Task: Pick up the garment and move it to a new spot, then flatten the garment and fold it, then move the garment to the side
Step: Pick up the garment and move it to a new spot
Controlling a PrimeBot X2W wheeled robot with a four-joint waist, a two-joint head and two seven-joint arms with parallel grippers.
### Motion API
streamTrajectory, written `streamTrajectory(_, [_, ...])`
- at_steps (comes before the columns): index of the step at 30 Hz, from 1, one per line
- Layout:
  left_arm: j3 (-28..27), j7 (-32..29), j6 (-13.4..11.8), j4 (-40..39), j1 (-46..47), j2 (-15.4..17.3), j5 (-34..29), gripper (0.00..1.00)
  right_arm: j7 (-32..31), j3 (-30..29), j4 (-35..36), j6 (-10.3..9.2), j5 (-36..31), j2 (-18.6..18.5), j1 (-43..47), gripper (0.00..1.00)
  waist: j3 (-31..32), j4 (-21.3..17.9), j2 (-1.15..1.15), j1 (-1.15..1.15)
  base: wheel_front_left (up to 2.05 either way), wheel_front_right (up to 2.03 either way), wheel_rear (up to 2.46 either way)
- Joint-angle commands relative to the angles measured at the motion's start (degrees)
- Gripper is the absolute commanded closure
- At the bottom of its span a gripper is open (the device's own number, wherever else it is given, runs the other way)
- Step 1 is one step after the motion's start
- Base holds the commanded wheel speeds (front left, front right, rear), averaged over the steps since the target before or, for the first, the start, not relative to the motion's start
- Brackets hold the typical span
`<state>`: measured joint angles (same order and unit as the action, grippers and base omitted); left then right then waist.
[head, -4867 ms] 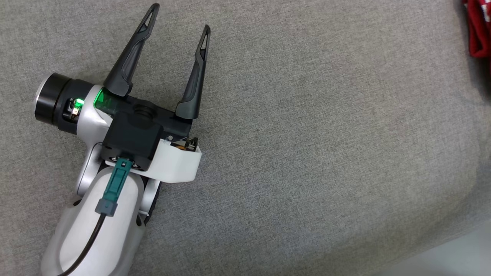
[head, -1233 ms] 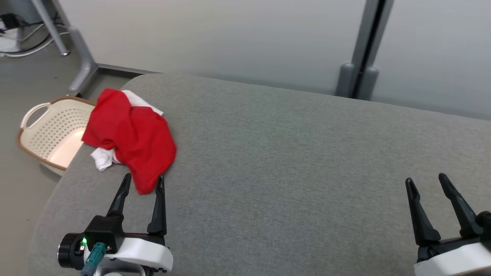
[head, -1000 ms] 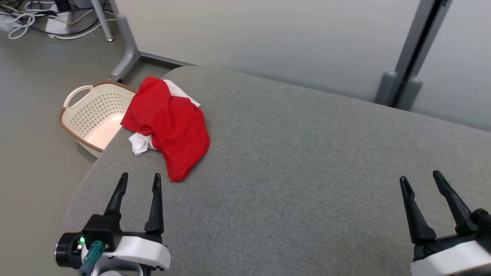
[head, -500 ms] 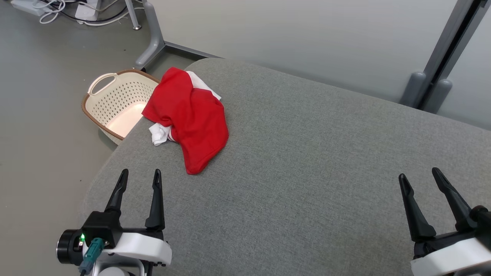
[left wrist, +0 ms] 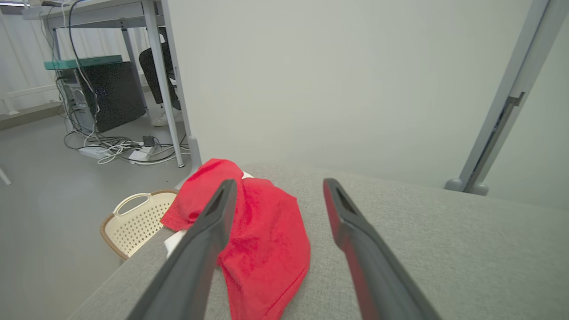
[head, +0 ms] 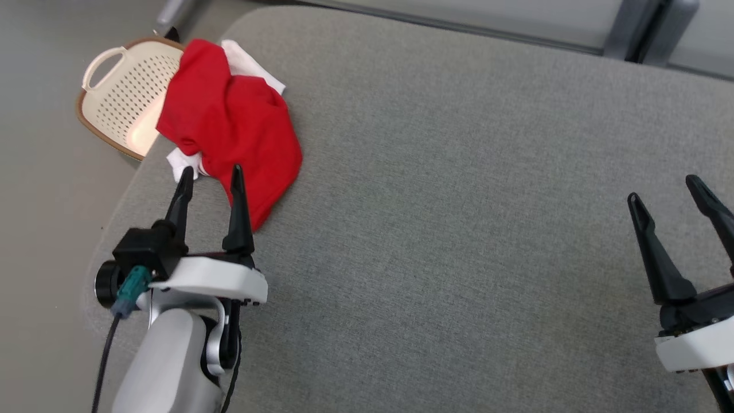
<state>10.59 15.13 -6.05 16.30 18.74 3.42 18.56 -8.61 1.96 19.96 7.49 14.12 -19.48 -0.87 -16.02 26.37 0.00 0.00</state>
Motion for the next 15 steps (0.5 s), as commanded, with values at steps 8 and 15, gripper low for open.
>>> streamTrajectory(8, [-2.8, 0.0, 3.4, 18.9, 11.8, -0.3, 4.6, 0.00, -0.1, -1.6, 2.1, 0.00, 1.3, -3.3, -4.0, 0.00, -14.6, -7.0, 0.00, 0.00, 0.00, 0.00, 0.00])
streamTrajectory(15, [-4.2, -0.2, 4.4, 29.4, 15.9, -0.7, 6.3, 0.84, 1.2, -2.0, 0.6, 0.00, 1.9, -3.6, -5.3, 0.00, -16.3, -7.9, 0.00, 0.00, 0.00, 0.00, 0.00])
